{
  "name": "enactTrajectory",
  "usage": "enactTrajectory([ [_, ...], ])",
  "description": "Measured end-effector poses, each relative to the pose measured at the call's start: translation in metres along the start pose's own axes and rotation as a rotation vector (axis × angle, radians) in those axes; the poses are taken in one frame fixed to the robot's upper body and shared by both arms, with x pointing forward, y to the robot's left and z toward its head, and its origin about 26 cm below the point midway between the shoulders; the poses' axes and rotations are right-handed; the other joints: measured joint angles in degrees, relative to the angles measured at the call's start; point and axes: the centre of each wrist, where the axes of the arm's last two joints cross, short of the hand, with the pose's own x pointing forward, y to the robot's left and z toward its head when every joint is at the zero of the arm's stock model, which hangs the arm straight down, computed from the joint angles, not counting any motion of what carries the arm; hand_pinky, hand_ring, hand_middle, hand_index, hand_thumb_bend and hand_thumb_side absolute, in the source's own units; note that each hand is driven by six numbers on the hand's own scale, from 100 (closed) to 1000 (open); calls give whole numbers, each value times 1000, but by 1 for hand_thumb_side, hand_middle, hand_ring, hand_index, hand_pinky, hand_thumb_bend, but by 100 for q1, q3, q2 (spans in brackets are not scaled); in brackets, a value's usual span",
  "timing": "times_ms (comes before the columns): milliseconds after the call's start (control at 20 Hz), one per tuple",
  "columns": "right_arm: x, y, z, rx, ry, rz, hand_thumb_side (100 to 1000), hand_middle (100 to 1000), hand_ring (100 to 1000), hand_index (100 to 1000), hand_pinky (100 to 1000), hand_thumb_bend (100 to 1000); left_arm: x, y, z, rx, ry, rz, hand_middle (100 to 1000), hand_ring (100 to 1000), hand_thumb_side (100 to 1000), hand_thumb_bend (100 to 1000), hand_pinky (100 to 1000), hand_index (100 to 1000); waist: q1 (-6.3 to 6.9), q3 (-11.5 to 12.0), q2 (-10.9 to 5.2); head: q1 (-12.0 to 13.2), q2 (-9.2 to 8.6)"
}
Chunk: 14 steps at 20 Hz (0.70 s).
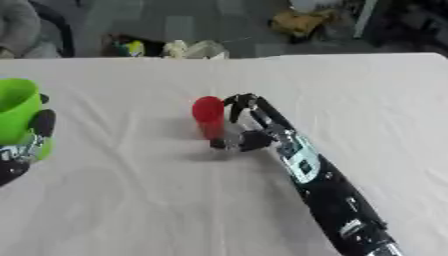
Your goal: Pour the contents of one cup into another cup.
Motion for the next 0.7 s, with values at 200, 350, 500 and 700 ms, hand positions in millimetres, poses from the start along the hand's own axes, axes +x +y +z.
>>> enactTrajectory([
  [200,1,-1,-3,-2,-3,2,543,426,506,746,764,767,2,0,-1,-5,-9,1,353,479,461,100,100,578,10,44,13,-25,-3],
  [350,3,0,-7,-6,-6,2,539,426,507,747,765,760,3,-3,-2,-9,-13,8,353,479,462,100,100,578,22,68,39,-42,-22],
  [500,2,-1,-8,-10,3,8,534,425,506,745,764,756,4,-3,-2,-9,-15,8,353,480,461,100,100,578,36,102,54,-47,-28],
  [700,1,-1,-10,-17,10,19,523,420,504,742,763,746,6,-2,-3,-11,-19,9,354,481,460,100,100,579,44,149,81,-57,-53],
])
